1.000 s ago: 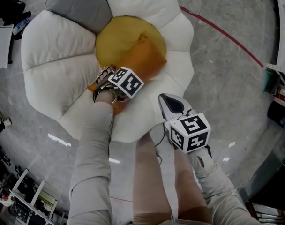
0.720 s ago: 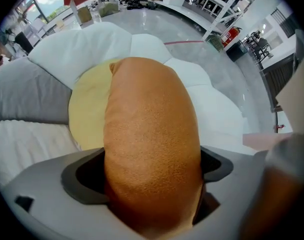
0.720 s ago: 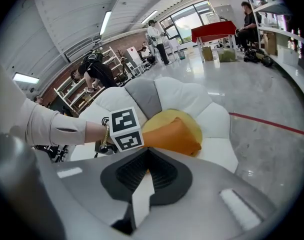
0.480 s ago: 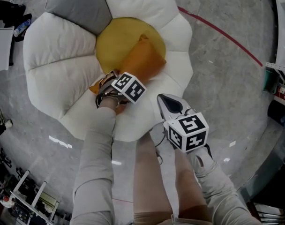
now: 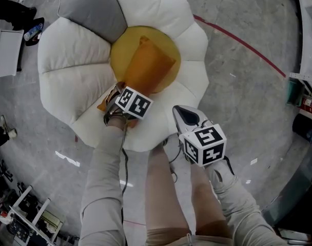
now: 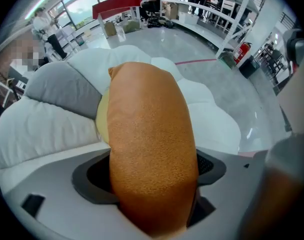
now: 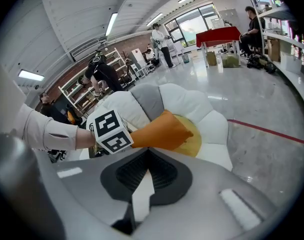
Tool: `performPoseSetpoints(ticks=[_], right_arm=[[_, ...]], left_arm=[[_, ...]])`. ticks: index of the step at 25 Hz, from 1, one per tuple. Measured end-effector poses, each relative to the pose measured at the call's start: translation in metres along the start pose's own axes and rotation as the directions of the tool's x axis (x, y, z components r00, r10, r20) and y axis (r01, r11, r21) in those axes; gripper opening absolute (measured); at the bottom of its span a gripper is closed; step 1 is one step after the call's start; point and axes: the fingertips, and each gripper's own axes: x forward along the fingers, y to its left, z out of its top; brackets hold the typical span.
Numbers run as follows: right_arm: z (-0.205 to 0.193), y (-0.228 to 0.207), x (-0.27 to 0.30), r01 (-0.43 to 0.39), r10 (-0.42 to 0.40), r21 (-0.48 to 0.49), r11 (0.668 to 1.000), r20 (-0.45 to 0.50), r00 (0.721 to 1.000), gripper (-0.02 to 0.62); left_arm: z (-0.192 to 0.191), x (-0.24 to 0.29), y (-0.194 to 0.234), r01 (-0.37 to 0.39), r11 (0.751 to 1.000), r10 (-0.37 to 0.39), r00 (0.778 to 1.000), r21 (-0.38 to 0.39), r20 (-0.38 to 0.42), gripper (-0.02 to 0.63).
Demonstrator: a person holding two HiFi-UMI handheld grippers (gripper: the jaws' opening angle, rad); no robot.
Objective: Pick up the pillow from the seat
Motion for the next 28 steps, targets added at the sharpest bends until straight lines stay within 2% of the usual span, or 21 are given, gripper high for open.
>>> performPoseSetpoints(ticks=[6, 11, 23, 28], right_arm=[[0.005, 0.012, -0.025, -0.014, 0.014, -0.035, 0.999, 0.006, 1.0, 0.0], [0.006, 0.023, -0.052, -0.031, 0.032, -0.063, 0.998, 0.005, 0.999, 0.0], [0.001, 0.035, -0.109, -0.067, 0.069, -0.118, 0.991, 0.01, 0.998, 0.0], [-0.005, 0.037, -0.136, -0.066, 0.067, -0.139, 0.988, 0.005, 0.998, 0.0]], left_arm=[[-0.006, -0.038, -0.007, 0.012, 0.989, 0.001, 0.997, -0.148, 0.082, 0.437], [-0.008, -0.075, -0.025, 0.008, 0.979, 0.024, 0.988, -0.202, 0.152, 0.437], [-0.016, -0.149, -0.086, 0.031, 0.947, 0.056, 0.965, -0.319, 0.258, 0.437], [-0.031, -0.179, -0.111, 0.027, 0.92, 0.095, 0.953, -0.39, 0.289, 0.437]])
